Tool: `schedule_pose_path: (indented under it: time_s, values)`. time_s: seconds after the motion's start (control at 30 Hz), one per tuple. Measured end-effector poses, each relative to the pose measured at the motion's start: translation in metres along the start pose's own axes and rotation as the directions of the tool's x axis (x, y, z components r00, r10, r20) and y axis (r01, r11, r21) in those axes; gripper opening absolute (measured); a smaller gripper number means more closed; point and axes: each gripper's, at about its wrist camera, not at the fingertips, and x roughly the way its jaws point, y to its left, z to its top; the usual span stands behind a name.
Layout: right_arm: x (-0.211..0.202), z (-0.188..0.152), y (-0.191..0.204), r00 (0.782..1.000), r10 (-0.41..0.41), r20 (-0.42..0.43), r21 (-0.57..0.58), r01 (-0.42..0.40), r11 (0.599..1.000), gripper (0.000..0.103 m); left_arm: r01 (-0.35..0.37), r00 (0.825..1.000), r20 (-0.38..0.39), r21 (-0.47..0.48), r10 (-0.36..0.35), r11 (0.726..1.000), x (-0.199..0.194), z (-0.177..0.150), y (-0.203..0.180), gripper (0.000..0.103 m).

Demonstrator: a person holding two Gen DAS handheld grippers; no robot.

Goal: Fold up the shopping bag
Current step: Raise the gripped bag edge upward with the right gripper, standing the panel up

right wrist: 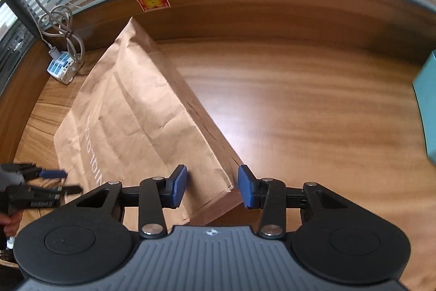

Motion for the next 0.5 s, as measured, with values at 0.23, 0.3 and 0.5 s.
schedule_pose_path:
  time_s: [0.23,0.3,0.5]
  values:
    - [-0.021,-0.05,0.015,1.0,-0.014,0.001,0.07,0.014,0.997,0.046,-0.007,1.0,0.014,0.04,0.007,0.999,0.009,0.015,0.003,0.062]
    - [-0.025,-0.063,0.019,1.0,-0.016,0.0,0.086,0.015,0.996,0.046,-0.009,1.0,0.021,0.054,0.008,0.999,0.011,0.018,0.003,0.063]
    - [-0.036,-0.093,0.033,1.0,-0.01,-0.003,0.131,0.011,0.991,0.046,-0.014,0.999,0.034,0.07,0.012,0.997,0.014,0.028,0.001,0.063]
